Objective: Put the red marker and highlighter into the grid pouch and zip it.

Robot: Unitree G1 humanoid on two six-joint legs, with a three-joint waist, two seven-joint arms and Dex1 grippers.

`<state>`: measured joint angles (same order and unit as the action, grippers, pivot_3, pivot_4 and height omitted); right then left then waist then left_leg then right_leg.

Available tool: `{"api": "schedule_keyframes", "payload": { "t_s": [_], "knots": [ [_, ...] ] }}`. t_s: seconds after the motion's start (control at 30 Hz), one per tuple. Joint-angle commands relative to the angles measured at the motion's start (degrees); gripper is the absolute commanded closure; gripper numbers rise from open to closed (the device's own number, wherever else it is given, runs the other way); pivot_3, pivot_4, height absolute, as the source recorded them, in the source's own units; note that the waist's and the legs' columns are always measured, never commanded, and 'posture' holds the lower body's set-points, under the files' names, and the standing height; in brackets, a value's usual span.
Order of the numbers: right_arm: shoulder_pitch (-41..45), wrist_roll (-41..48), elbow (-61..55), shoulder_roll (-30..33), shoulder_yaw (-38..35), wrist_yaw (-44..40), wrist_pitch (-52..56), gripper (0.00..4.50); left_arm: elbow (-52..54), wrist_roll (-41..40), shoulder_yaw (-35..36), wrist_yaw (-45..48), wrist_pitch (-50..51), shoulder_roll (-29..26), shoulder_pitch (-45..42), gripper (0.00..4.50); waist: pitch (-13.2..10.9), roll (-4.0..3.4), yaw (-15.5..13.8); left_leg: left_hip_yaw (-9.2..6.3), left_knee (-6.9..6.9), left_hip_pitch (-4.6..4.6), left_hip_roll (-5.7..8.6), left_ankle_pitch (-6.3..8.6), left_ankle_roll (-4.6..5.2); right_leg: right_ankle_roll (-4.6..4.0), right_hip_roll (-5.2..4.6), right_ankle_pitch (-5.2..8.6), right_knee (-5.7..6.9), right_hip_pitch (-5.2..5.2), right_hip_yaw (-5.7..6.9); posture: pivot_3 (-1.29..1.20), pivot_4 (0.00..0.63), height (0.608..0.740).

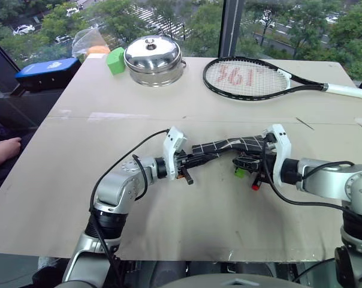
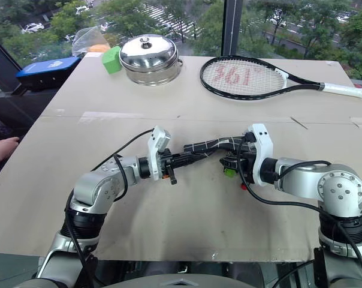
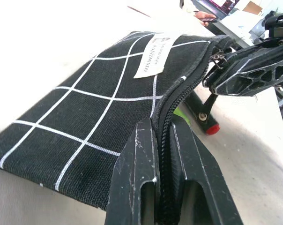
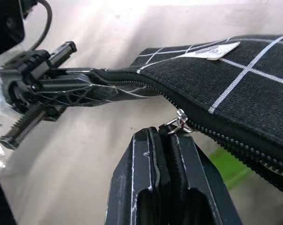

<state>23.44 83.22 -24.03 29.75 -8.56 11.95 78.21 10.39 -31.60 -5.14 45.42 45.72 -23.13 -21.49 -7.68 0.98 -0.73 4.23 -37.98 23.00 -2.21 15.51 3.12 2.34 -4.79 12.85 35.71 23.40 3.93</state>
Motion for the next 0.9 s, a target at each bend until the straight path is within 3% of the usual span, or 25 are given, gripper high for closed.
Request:
{"api": "schedule_keyframes", "payload": {
  "t_s": [0.03, 0.17, 0.33, 0.47, 0.63, 0.9],
  "knots": [
    [2.41, -2.15, -3.47, 1.01, 2.47, 0.65, -1.93, 4.40, 3.12, -1.03, 0.05, -0.40, -0.15, 0.40, -0.90, 4.50, 0.00, 0.00, 0.00, 0.00, 0.00, 0.00, 0.00, 0.00, 0.00, 0.00, 0.00, 0.00, 0.00, 0.00, 0.00, 0.00, 0.150, 0.740],
    [7.52, -18.52, -4.88, 0.21, 11.56, 1.94, -6.21, 4.40, 3.83, 0.03, -1.08, -1.24, -0.15, 0.08, -0.89, 4.50, 0.00, 0.00, 0.11, 0.03, 0.00, 0.00, 0.00, 0.00, 0.00, -0.02, 0.01, 0.01, 0.00, 0.03, -0.02, 0.00, 0.150, 0.740],
    [10.35, -21.29, -6.41, 0.63, 13.71, -2.19, -3.83, 4.40, 4.95, 2.53, -2.38, -2.71, -1.58, -0.90, -0.76, 4.50, 0.00, 0.02, -0.18, 0.00, 0.01, 0.05, -0.01, 0.00, -0.01, 0.01, 0.01, 0.00, 0.00, 0.06, 0.02, 0.00, 0.150, 0.740],
    [13.42, -24.42, -10.43, 8.43, 17.09, -7.55, 0.65, 4.40, 2.29, 7.89, -3.44, -6.64, -4.86, -0.31, -1.57, 4.50, -0.02, 0.00, -0.12, 0.01, -0.03, 0.14, 0.02, 0.02, 0.03, 0.00, -0.06, -0.01, -0.10, 0.06, 0.04, 0.00, 0.150, 0.740],
    [15.50, -31.98, -13.20, 15.05, 22.93, -12.65, 0.71, 4.40, 1.80, 8.40, -3.62, -7.46, -5.65, 1.62, -1.66, 4.50, -0.01, 0.02, -0.08, 0.02, -0.05, 0.13, 0.03, 0.07, 0.12, -0.06, -0.09, 0.03, -0.12, 0.07, 0.03, 0.00, 0.150, 0.740],
    [15.09, -40.67, -11.56, 14.91, 25.23, -17.66, -0.76, 4.40, 1.79, 10.62, -5.42, -9.32, -6.85, 4.33, -2.66, 4.50, -0.02, 0.03, -0.10, 0.02, -0.07, 0.14, 0.03, 0.07, 0.12, -0.01, -0.08, 0.00, -0.11, 0.07, 0.05, 0.00, 0.150, 0.740]
  ]
}}
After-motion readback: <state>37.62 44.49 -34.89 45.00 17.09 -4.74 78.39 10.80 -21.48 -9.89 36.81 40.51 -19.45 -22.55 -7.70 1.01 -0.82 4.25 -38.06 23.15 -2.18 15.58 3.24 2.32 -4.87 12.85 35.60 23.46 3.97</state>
